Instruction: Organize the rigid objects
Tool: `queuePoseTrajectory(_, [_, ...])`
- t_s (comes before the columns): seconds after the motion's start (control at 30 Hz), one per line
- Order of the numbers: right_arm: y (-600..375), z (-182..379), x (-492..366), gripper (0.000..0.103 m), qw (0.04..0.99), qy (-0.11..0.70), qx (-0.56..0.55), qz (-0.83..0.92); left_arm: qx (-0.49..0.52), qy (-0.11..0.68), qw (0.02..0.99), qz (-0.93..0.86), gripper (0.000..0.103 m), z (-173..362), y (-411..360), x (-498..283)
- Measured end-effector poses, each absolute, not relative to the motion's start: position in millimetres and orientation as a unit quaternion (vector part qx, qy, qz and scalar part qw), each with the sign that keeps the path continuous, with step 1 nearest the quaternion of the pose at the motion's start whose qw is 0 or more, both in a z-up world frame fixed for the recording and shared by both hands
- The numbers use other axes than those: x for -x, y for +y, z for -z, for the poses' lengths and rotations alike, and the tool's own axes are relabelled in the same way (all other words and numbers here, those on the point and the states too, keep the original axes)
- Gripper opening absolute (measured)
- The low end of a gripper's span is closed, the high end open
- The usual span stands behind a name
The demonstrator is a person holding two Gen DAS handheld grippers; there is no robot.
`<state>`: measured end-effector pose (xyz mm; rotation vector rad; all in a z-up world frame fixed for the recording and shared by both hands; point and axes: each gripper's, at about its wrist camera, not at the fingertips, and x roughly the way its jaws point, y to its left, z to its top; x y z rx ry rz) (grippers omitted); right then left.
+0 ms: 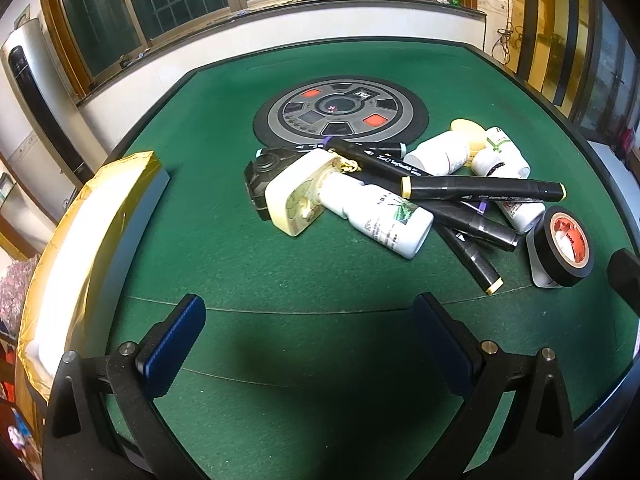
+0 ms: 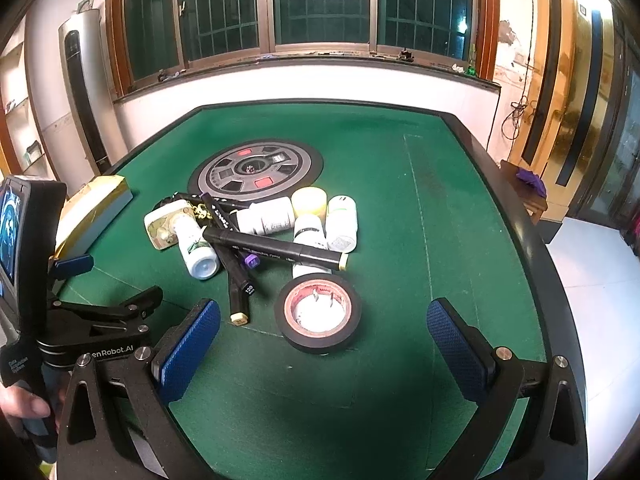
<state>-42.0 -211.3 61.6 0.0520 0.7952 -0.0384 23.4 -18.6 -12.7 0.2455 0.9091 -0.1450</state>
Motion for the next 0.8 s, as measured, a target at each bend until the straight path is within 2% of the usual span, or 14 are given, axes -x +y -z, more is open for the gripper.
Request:
queuePoseTrajectory(0.53, [-215.7,-59.2,39.5,0.101,0.921,0.387,-0.042,0.014,-0.116,0.44,0.887,0.074,0.103,10.7,-19.8,-29.4])
queuePoseTrajectory(0.8, [-222.8,-54.4,36.5,0.097,0.918,0.393,-0.051,0.017,-0.105,0.45,0.884,0.07,0.103,14.2,-19.3,-36.7])
